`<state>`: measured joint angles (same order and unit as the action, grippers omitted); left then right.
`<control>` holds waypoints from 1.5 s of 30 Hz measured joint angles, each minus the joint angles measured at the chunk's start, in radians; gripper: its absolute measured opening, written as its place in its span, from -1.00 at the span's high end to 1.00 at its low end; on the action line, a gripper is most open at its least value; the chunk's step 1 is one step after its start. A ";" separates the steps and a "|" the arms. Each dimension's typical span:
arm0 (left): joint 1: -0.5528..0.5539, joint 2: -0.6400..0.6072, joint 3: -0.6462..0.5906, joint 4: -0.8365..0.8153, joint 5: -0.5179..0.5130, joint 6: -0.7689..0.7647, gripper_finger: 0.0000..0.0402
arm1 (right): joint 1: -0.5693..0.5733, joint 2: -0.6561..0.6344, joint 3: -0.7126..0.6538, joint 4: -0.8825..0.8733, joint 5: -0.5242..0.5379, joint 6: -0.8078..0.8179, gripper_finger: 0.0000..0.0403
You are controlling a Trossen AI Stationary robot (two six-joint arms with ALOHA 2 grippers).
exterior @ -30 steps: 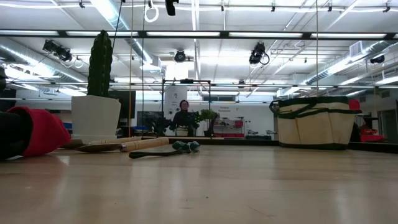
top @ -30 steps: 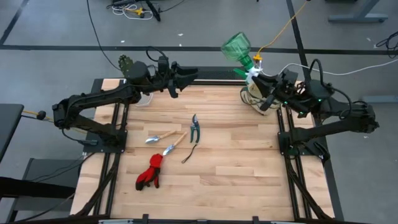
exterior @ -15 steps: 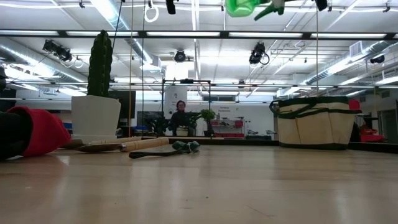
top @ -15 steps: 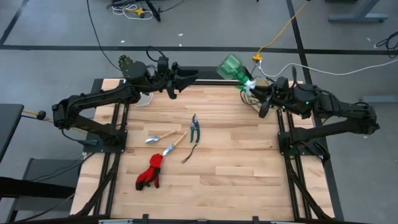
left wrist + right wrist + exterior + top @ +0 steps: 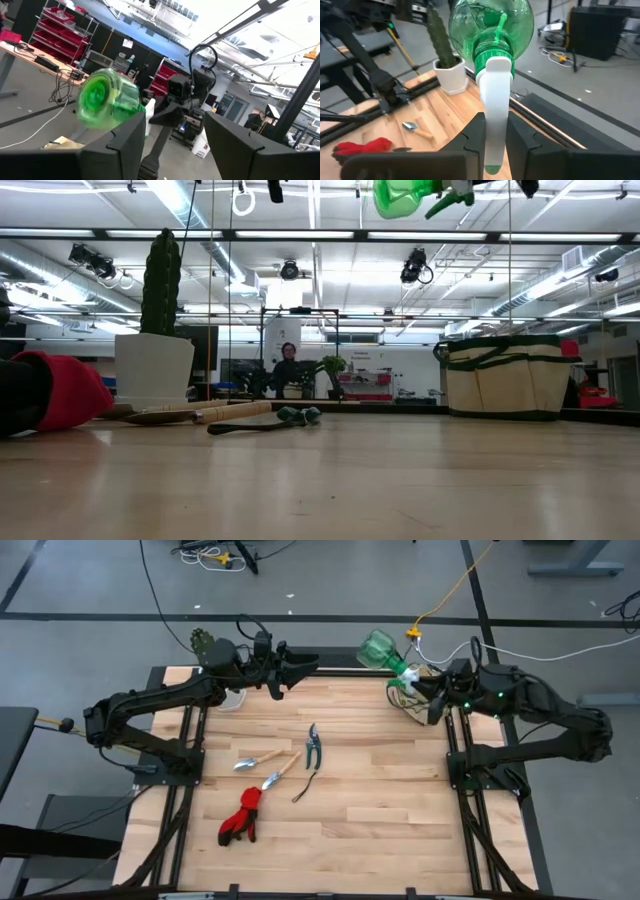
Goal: Pick & Place Garden tools in Gardening bag
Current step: Put the green spray bottle into the white gardening bag
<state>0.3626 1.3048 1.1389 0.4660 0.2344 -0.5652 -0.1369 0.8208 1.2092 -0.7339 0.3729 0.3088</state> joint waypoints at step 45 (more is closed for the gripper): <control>-0.002 0.000 0.002 -0.014 0.018 0.000 -0.04 | -0.221 0.291 0.548 -0.839 -0.107 0.003 0.74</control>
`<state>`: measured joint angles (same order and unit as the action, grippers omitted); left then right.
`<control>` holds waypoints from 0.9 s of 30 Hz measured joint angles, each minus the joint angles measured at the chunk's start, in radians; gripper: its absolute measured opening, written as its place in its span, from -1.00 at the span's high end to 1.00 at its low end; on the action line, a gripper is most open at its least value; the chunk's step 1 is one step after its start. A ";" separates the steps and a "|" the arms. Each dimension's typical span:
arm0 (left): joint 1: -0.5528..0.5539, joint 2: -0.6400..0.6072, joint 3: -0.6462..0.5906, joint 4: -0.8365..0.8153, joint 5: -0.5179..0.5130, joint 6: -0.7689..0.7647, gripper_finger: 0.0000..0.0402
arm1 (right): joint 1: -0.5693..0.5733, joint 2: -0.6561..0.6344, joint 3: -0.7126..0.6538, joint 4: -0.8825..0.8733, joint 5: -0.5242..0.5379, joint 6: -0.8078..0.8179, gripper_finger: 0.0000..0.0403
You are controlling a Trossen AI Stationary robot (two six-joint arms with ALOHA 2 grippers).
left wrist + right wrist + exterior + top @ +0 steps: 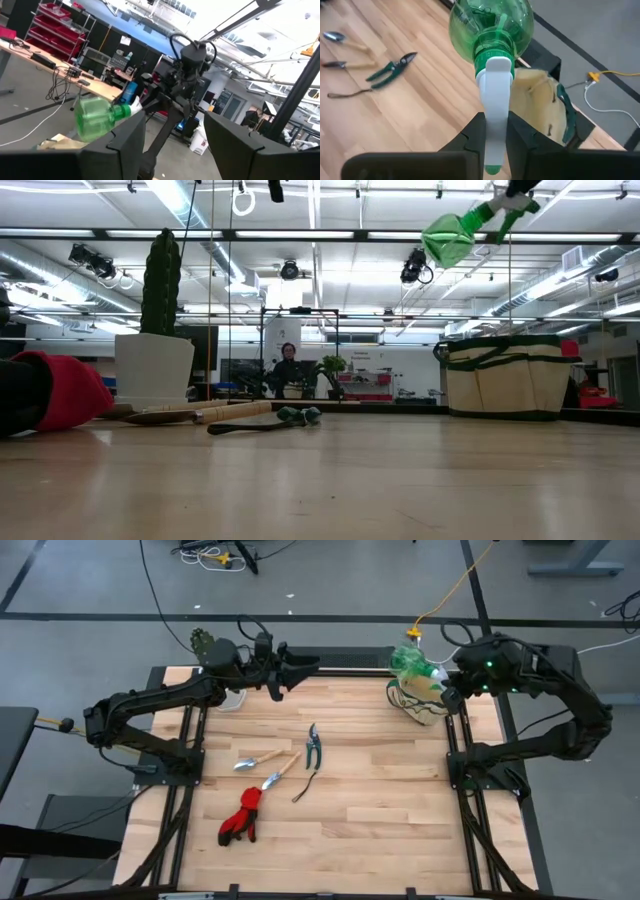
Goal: Pick & Place Garden tools in Gardening bag
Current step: Put the green spray bottle into the white gardening bag
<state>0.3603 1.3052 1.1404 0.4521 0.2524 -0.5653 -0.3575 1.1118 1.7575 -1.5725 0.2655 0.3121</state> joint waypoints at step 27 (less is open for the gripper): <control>0.000 0.001 0.000 -0.024 0.026 0.000 -0.04 | -0.183 -0.001 -0.003 0.001 -0.076 -0.102 0.74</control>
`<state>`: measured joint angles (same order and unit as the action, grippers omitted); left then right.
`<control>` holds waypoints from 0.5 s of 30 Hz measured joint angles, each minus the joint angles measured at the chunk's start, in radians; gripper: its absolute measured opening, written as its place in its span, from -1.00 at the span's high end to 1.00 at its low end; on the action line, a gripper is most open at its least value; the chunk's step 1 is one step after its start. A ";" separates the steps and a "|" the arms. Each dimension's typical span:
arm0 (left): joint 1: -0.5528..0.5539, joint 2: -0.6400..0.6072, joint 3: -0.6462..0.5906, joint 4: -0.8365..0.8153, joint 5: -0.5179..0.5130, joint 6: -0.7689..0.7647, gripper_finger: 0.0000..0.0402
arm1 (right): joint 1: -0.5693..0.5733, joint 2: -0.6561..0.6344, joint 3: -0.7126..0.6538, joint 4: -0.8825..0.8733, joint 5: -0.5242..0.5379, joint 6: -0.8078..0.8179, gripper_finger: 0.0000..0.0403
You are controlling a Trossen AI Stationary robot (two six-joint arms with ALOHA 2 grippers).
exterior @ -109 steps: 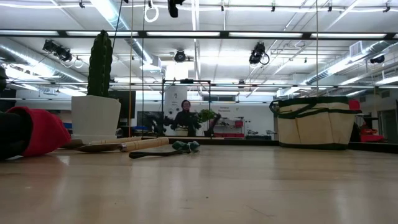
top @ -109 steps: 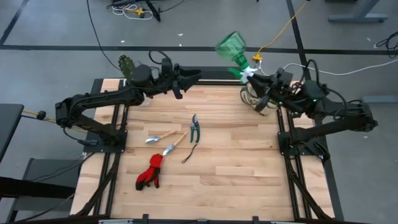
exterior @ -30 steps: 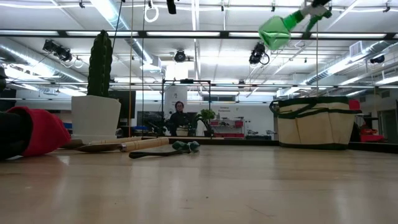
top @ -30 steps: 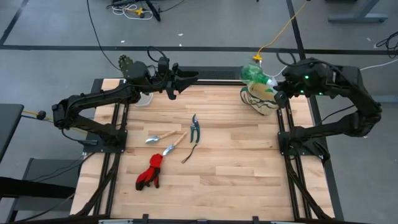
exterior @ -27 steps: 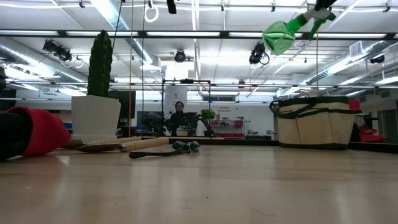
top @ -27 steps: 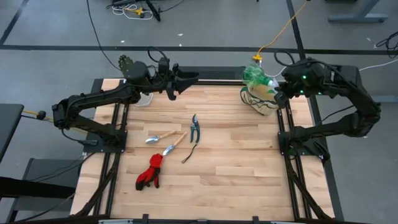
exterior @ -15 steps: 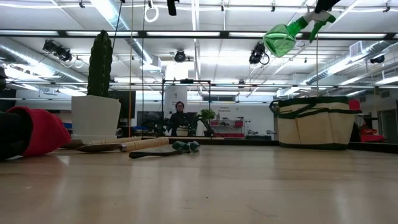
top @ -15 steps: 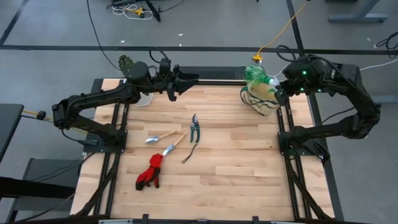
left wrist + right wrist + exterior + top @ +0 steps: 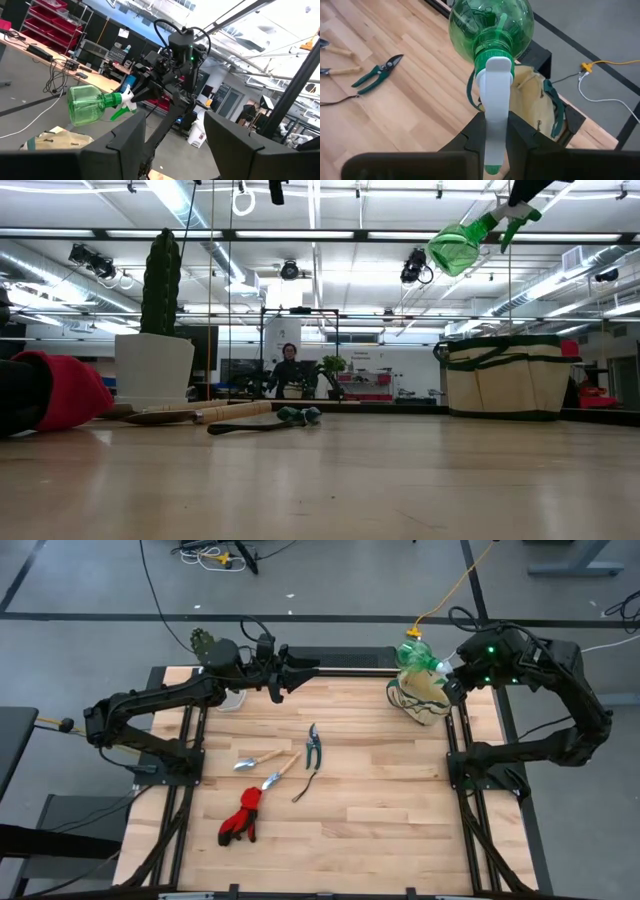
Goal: Pick & Place Garden tools in Gardening bag
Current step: Put the green spray bottle into the white gardening bag
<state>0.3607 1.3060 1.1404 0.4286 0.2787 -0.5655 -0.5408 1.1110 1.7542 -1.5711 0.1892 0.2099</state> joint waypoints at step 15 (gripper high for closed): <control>0.000 0.000 0.000 0.000 0.014 0.001 -0.04 | -0.035 0.000 0.000 0.000 -0.074 -0.001 0.74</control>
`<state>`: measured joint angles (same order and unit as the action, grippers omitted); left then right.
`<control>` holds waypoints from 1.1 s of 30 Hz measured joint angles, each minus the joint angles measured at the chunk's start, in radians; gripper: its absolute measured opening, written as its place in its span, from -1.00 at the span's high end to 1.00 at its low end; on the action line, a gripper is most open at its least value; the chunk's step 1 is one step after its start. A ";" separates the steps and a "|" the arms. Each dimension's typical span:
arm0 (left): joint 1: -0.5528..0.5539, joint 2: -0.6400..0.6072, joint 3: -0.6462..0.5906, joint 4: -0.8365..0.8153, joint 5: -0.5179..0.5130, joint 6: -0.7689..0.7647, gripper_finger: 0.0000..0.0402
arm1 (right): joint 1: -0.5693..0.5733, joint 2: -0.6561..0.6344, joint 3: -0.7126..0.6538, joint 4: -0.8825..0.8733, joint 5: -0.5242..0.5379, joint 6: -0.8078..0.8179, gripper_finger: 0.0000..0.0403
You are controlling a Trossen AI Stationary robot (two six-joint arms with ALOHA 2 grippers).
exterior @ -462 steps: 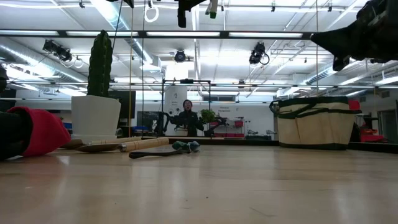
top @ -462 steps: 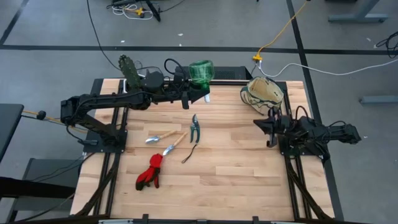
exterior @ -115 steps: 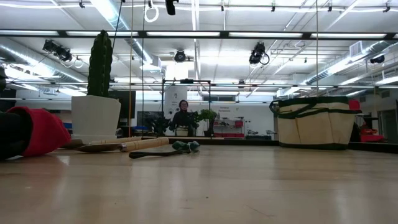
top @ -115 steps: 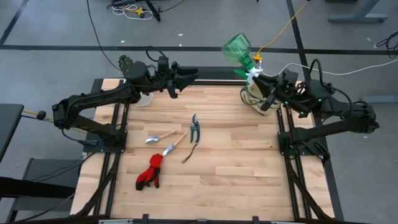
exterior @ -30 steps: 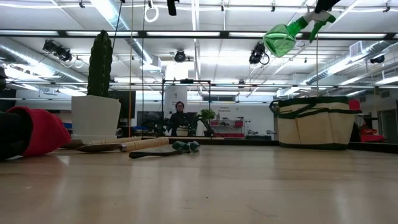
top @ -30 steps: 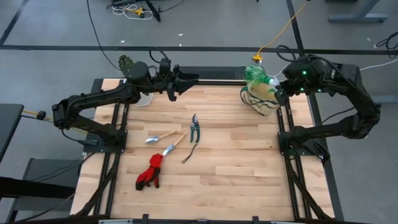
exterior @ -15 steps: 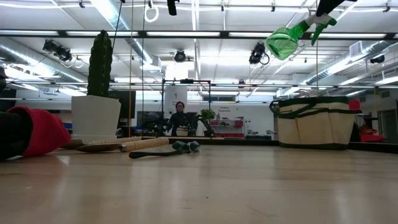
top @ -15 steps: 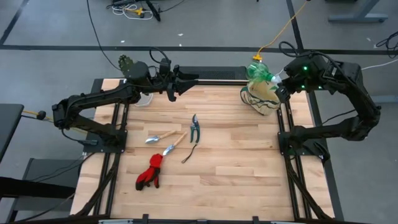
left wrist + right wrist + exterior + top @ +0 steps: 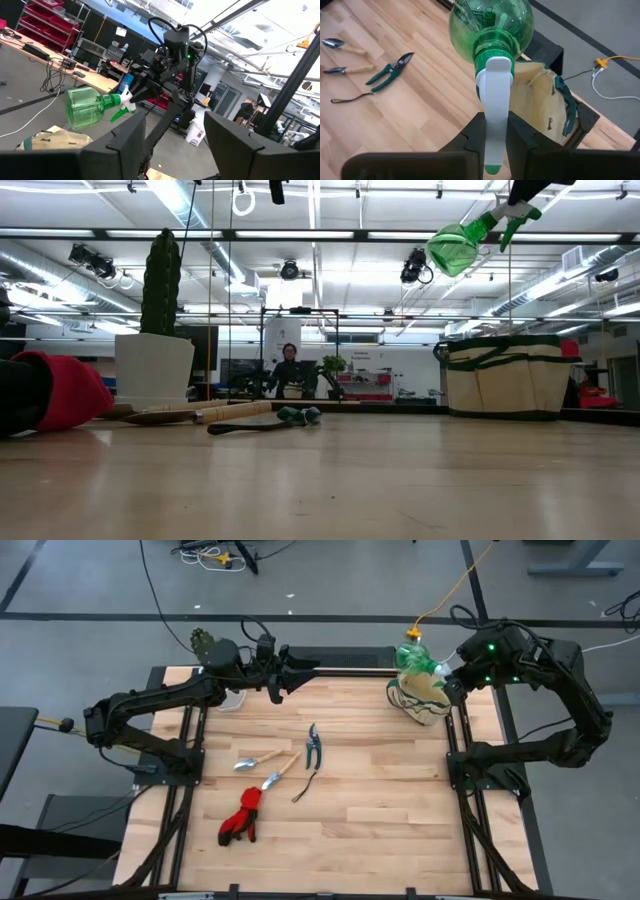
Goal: Pick & Place Garden tools in Gardening bag
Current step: Put the green spray bottle into the white gardening bag
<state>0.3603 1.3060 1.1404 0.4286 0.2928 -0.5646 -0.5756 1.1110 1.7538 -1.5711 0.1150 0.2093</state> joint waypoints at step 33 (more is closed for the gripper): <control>0.000 -0.001 -0.002 0.000 0.001 0.001 -0.04 | -0.007 -0.114 0.000 0.022 -0.090 0.072 0.74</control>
<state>0.3606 1.3048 1.1389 0.4286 0.2935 -0.5634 -0.5829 0.9975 1.7538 -1.5494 0.0251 0.2816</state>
